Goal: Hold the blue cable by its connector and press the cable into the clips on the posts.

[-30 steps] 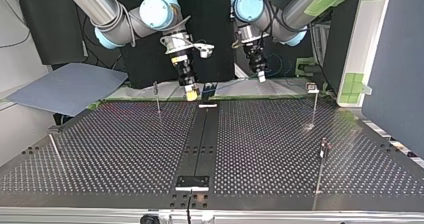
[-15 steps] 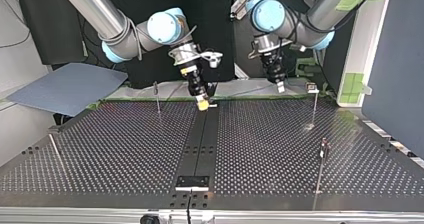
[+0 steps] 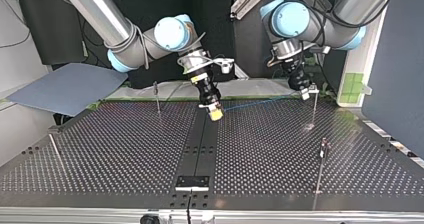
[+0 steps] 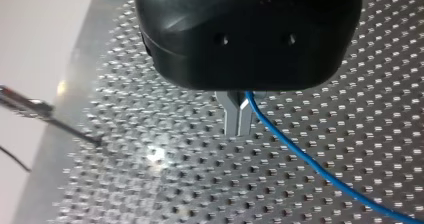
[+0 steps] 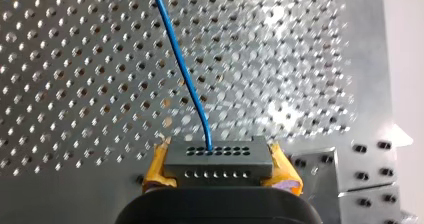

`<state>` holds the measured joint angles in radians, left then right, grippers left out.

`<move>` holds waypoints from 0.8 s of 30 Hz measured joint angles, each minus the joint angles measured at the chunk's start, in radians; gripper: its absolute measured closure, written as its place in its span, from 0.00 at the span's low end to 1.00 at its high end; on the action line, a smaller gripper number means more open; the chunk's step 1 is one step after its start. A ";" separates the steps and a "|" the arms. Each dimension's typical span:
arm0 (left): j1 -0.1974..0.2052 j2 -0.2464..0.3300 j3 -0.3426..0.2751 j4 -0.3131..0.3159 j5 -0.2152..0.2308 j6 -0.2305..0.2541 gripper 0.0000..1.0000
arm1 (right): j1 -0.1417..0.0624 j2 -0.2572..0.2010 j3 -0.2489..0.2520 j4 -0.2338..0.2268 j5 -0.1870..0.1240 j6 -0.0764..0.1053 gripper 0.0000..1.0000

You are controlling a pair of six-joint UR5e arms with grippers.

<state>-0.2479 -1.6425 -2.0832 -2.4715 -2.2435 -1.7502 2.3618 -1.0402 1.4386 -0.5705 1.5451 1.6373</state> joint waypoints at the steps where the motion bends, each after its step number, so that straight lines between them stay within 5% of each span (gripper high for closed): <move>1: 0.003 0.010 0.003 -0.011 0.001 0.000 1.00 | 0.003 0.000 -0.006 0.005 -0.001 -0.001 1.00; 12: 0.033 0.129 0.047 -0.128 0.023 -0.001 1.00 | 0.044 -0.012 -0.053 0.039 0.028 -0.020 1.00; 24: 0.079 0.220 0.100 -0.180 0.057 -0.007 1.00 | 0.066 -0.099 -0.057 0.055 0.072 -0.018 1.00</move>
<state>-0.1692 -1.4229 -1.9830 -2.6511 -2.1865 -1.7567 2.4278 -1.1388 1.3817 -0.5158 1.6168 1.6194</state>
